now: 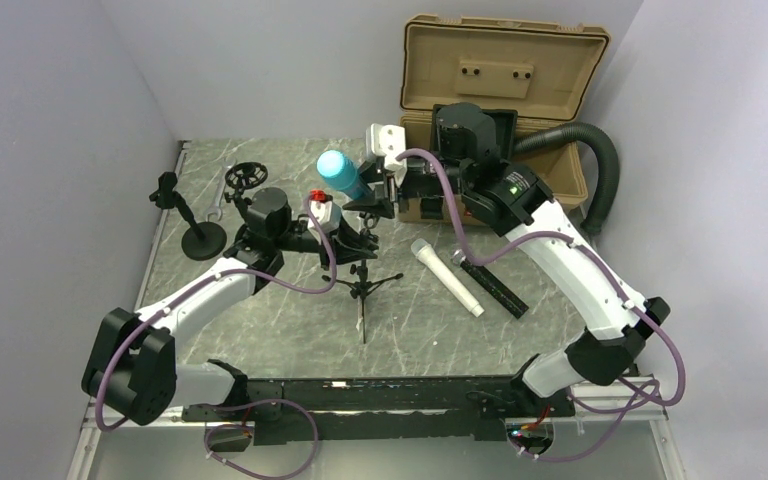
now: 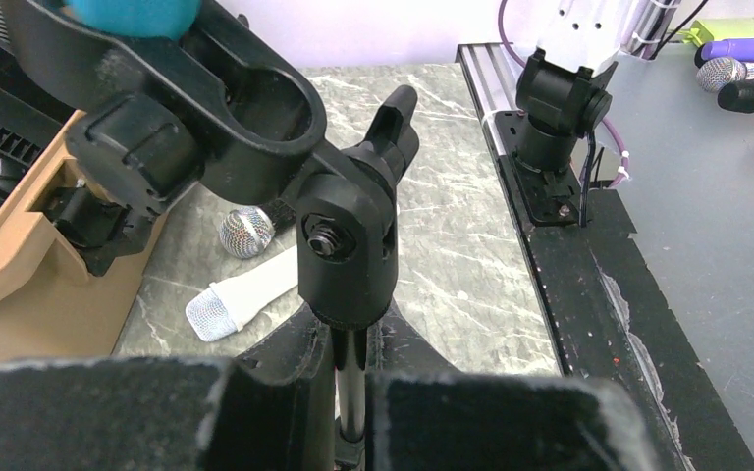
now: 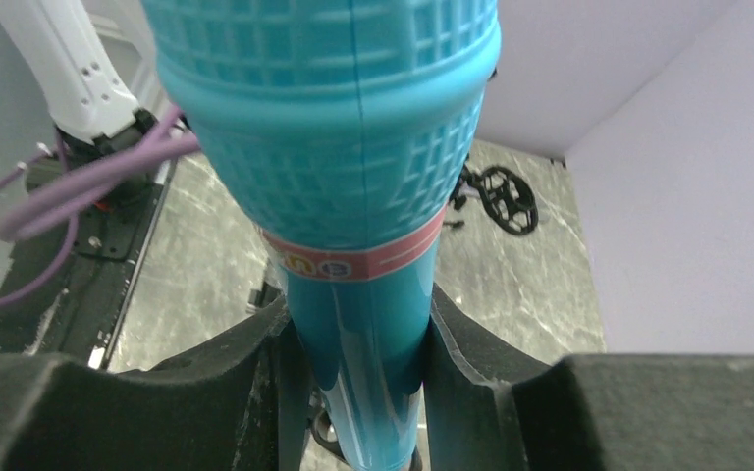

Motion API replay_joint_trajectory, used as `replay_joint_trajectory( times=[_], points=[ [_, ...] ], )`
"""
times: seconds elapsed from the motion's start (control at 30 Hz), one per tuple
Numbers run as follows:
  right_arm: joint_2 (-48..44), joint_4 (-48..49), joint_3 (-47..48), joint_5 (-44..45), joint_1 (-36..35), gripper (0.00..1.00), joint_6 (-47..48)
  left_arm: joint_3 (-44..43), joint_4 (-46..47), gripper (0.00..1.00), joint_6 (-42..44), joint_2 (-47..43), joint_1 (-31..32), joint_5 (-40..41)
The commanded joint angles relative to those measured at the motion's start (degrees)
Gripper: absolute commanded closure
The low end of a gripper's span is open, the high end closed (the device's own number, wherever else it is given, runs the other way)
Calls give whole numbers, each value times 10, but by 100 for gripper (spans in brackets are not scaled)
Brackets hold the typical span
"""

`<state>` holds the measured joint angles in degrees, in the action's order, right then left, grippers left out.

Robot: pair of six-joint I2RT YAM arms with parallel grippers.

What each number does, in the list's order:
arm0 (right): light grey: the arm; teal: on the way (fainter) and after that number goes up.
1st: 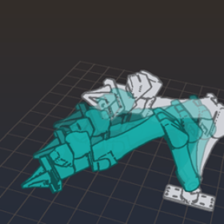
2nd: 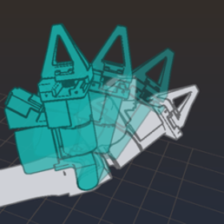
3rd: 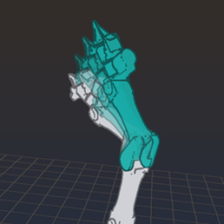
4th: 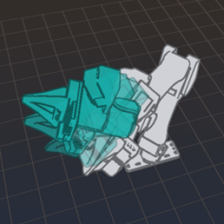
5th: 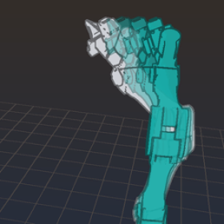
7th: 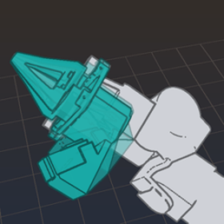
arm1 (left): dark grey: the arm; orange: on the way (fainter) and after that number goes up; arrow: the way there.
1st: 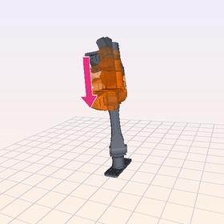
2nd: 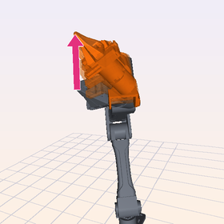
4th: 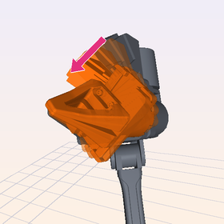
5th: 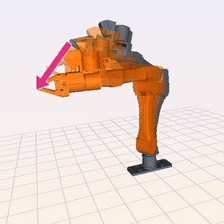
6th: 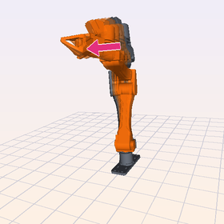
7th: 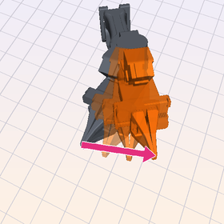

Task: Remove the microphone from the stand

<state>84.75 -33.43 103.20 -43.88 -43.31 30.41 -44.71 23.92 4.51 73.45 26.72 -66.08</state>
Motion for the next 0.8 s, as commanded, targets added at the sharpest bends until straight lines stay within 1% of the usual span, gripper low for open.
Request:
replay_joint_trajectory(
  times=[0.0,0.2,0.37,0.5,0.63,0.77],
  points=[
    [-19,36,41,-62,-14,94,-50,7,-73,100,28,26,1,11],
    [-30,40,40,-59,-13,94,-63,3,-85,100,37,29,0,16],
    [-72,46,13,-9,0,94,-72,19,-68,100,34,15,-11,28],
    [-128,62,-54,17,38,94,-81,27,-55,100,30,0,-26,31],
    [-186,65,-138,31,78,93,-80,29,-58,100,47,-16,-34,31],
    [-237,71,-241,57,108,93,-79,42,-44,100,59,-27,-42,36]
  ],
)
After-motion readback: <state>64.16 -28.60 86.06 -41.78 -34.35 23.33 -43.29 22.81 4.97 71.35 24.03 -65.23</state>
